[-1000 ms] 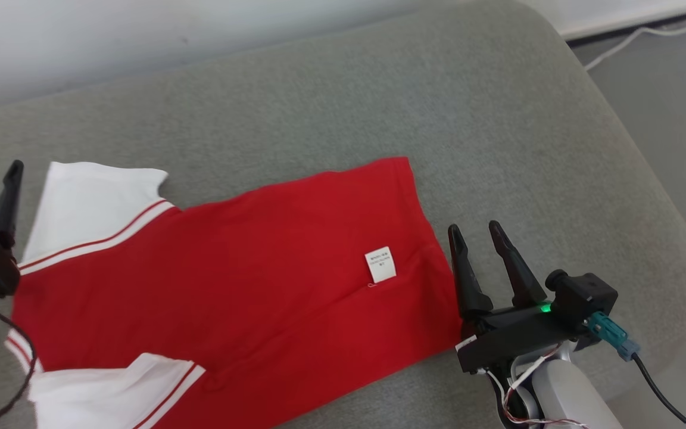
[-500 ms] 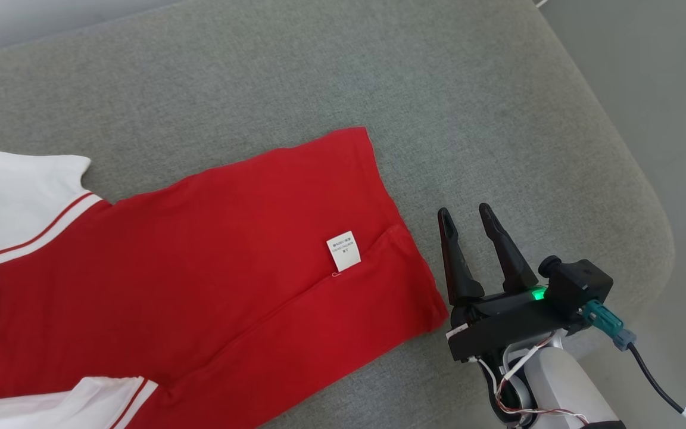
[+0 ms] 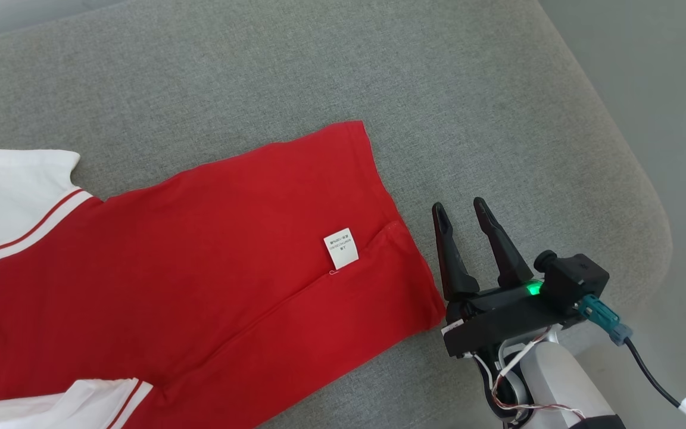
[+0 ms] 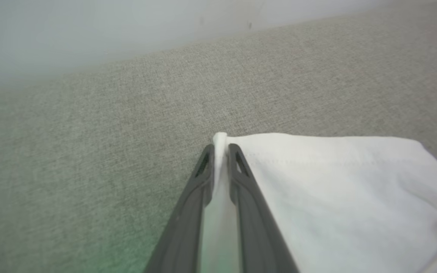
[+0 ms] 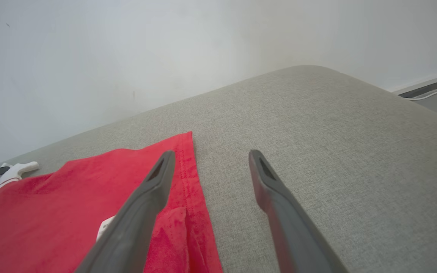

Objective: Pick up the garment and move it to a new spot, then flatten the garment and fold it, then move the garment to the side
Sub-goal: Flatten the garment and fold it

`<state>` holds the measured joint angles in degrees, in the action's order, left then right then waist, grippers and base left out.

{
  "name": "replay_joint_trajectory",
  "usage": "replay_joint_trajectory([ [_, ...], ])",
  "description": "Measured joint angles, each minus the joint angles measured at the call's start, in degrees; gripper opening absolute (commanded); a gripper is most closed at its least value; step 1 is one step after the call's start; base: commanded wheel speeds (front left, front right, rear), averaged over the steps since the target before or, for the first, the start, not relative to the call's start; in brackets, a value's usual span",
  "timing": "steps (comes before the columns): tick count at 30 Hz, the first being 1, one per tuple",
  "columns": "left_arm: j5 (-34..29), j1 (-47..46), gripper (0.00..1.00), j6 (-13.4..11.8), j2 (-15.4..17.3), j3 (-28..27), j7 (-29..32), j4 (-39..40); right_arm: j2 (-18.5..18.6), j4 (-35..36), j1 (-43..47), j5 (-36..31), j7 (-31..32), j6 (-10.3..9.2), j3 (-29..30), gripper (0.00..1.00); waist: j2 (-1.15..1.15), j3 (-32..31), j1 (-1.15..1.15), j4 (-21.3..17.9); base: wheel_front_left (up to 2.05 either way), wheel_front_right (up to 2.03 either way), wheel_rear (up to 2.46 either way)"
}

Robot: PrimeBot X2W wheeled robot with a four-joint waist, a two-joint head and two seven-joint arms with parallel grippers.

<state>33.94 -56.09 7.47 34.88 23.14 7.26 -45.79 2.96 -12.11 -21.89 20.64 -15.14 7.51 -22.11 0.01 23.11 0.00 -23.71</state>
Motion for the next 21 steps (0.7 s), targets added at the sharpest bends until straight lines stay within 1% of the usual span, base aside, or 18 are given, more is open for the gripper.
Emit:
replay_joint_trajectory([
  [7, 1.3, -1.1, 0.00, 0.0, 0.0, 3.1, -2.3, -0.8, 0.0, -2.6, -2.8, -0.7, 0.0, 0.00, -0.5, 1.00, 0.00, -0.3, 0.00, 0.7, 0.00, 0.00, 0.00],
  [8, 1.7, -1.3, 0.00, 0.0, -0.1, 4.1, -3.6, -0.6, 0.1, -4.8, -4.5, -0.8, 0.0, 0.00, -1.0, 1.00, 0.00, -0.7, 0.00, 1.1, 0.00, 0.00, 0.00],
  [9, 1.7, -1.3, 0.00, 0.0, -0.1, 4.1, -3.6, -0.6, 0.1, -4.8, -4.5, -0.8, 0.0, 0.00, -1.0, 1.00, 0.00, -0.7, 0.00, 1.1, 0.00, 0.00, 0.00],
  [10, 2.0, -1.6, 0.00, 0.0, -0.1, 4.9, -4.7, -0.4, 0.5, -7.4, -7.2, -0.5, 0.1, 0.00, -1.6, 1.00, 0.00, -1.0, 0.00, 1.7, 0.00, 0.00, 0.00],
  [12, 2.2, -1.6, 0.00, 0.0, -0.1, 5.4, -5.1, -0.1, 0.6, -8.6, -8.8, 0.0, 0.5, 0.00, -1.6, 1.00, 0.00, -1.2, 0.00, 2.1, 0.00, 0.00, 0.00],
  [13, 2.5, -1.7, 0.00, 0.0, -0.5, 6.4, -5.8, 0.4, 1.0, -11.6, -12.2, 0.7, 2.4, 0.00, -1.8, 1.00, 0.00, -1.5, 0.00, 2.9, 0.00, 0.00, 0.00],
  [14, 2.5, -1.7, 0.00, 0.0, -0.5, 6.4, -5.8, 0.4, 1.0, -11.6, -12.2, 0.7, 2.4, 0.00, -1.8, 1.00, 0.00, -1.5, 0.00, 2.9, 0.00, 0.00, 0.00],
  [15, 2.7, -1.7, 0.00, 0.0, -0.6, 6.9, -6.3, 0.8, 1.3, -13.1, -13.8, 1.1, 3.2, 0.00, -1.8, 1.00, 0.00, -1.6, 0.00, 3.3, 0.00, 0.00, 0.00],
  [16, 3.0, -1.7, 0.00, 0.0, -0.9, 7.6, -6.9, 1.4, 1.5, -16.4, -17.1, 1.9, 5.0, 0.00, -1.8, 1.00, 0.00, -1.9, 0.00, 4.3, 0.00, 0.00, 0.00],
  [21, 3.7, -1.8, 0.00, 0.0, -1.2, 9.7, -8.4, 2.7, 1.4, -25.4, -24.7, 3.5, 8.1, 0.00, -1.5, 1.00, 0.00, -2.2, 0.00, 6.7, 0.00, 0.00, 0.00],
])
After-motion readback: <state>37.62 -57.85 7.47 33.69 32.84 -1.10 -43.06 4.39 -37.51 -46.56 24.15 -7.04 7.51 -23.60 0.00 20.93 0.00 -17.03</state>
